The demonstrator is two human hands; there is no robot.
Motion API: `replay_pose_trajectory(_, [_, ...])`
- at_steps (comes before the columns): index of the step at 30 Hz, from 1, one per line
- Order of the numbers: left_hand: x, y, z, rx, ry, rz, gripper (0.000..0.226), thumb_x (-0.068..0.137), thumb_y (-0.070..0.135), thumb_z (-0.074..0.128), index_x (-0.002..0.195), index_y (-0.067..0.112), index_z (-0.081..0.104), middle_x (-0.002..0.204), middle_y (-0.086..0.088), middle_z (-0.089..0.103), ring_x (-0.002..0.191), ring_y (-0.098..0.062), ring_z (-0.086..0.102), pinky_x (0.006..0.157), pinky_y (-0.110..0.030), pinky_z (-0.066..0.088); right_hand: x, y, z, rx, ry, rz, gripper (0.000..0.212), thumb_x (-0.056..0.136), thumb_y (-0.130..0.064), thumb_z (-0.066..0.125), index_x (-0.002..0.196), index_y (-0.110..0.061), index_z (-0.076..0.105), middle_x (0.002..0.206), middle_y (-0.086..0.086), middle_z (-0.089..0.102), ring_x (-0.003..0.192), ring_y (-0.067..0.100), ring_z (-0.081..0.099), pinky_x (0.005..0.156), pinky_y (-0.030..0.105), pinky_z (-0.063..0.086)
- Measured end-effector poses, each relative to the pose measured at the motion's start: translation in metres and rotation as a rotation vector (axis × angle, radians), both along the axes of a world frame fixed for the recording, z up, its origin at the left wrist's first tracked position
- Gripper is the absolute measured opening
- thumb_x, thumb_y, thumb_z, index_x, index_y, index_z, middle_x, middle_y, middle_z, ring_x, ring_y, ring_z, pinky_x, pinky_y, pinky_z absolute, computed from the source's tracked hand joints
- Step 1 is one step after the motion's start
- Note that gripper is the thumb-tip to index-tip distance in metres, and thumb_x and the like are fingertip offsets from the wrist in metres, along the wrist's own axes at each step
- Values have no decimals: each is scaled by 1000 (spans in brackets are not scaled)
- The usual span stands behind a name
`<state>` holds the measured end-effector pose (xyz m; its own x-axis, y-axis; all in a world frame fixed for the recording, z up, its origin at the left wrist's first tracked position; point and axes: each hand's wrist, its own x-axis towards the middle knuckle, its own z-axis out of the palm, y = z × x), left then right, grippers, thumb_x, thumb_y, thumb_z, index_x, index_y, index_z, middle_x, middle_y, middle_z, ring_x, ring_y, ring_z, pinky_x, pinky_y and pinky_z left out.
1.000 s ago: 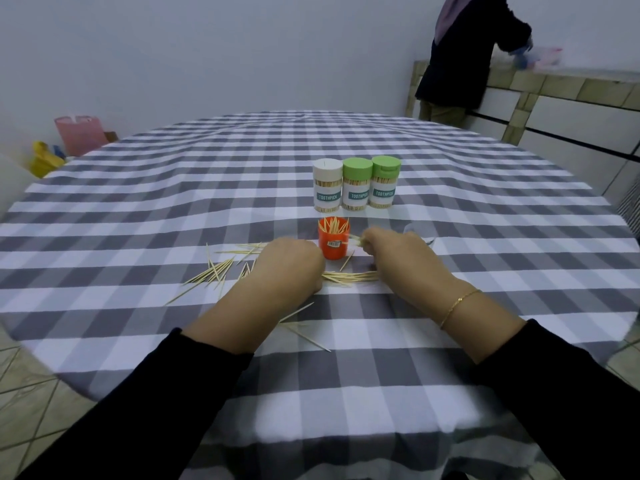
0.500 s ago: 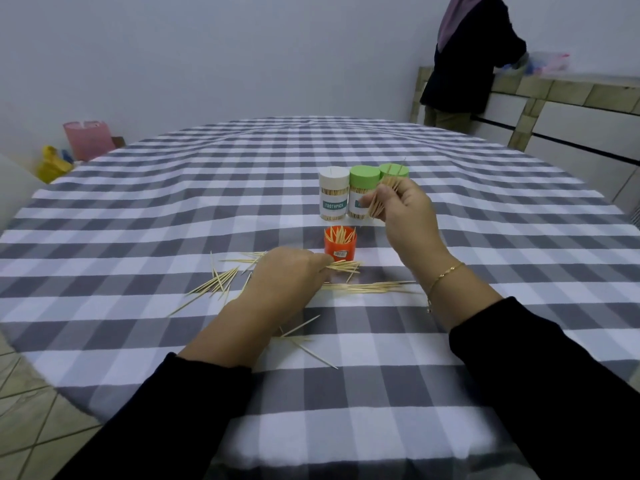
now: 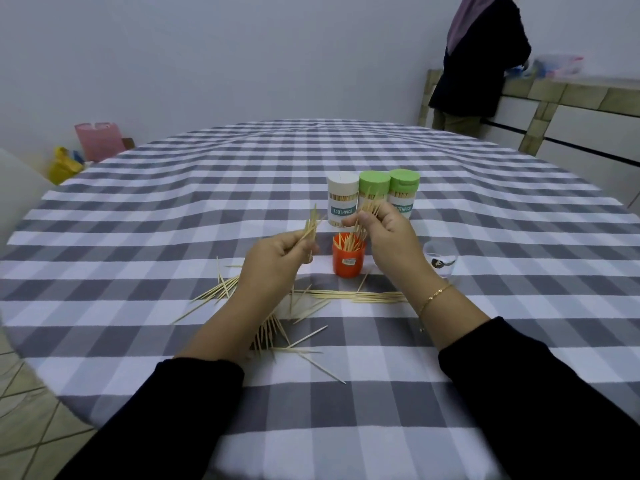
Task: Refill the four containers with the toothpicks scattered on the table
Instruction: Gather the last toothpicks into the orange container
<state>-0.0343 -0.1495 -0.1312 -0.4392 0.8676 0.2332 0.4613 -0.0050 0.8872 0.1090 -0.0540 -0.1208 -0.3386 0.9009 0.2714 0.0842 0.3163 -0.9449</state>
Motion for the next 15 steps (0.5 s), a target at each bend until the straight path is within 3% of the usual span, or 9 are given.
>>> replay_pose_trajectory(2, [1, 1, 5, 35, -96, 25, 18, 97, 32, 56, 90, 28, 71, 87, 7, 71, 67, 2, 61, 57, -19, 42, 0, 0, -2, -4, -6, 22, 20, 99, -17, 44, 102, -13, 64, 109, -5, 63, 105, 12, 56, 84, 23, 48])
replay_pose_trajectory(5, [3, 3, 13, 107, -236, 27, 19, 96, 33, 56, 90, 26, 72, 93, 8, 73, 91, -4, 65, 71, -17, 41, -1, -1, -5, -46, -25, 50, 19, 100, -18, 44, 106, -14, 62, 116, -3, 62, 107, 13, 55, 83, 22, 46])
replay_pose_trajectory(7, [8, 6, 21, 129, -323, 11, 18, 96, 34, 56, 94, 26, 72, 96, 9, 73, 98, -3, 64, 76, -17, 40, -2, -1, -6, -68, -23, 60, 16, 100, -17, 43, 96, -18, 58, 119, -4, 62, 106, 11, 54, 85, 23, 46])
replay_pose_trajectory(10, [15, 15, 32, 154, -409, -15, 18, 95, 33, 58, 83, 33, 71, 101, 11, 73, 106, -1, 59, 87, -23, 40, -4, 0, -8, -84, -17, 77, 19, 100, -16, 43, 86, -21, 54, 118, -5, 62, 107, 10, 55, 92, 27, 46])
replay_pose_trajectory(13, [22, 28, 37, 175, -473, -67, 17, 95, 30, 58, 86, 29, 72, 97, 14, 72, 98, 6, 59, 74, -12, 41, -3, -1, -11, -97, -32, 101, 14, 100, -18, 43, 101, -22, 56, 112, -6, 60, 104, 12, 53, 96, 35, 46])
replay_pose_trajectory(15, [26, 36, 34, 182, -518, -99, 16, 96, 27, 58, 92, 21, 72, 95, 11, 72, 96, 5, 61, 65, -7, 44, -2, -3, -10, -108, -6, 125, 20, 101, -19, 43, 117, -21, 53, 114, -7, 56, 109, 10, 51, 98, 31, 44])
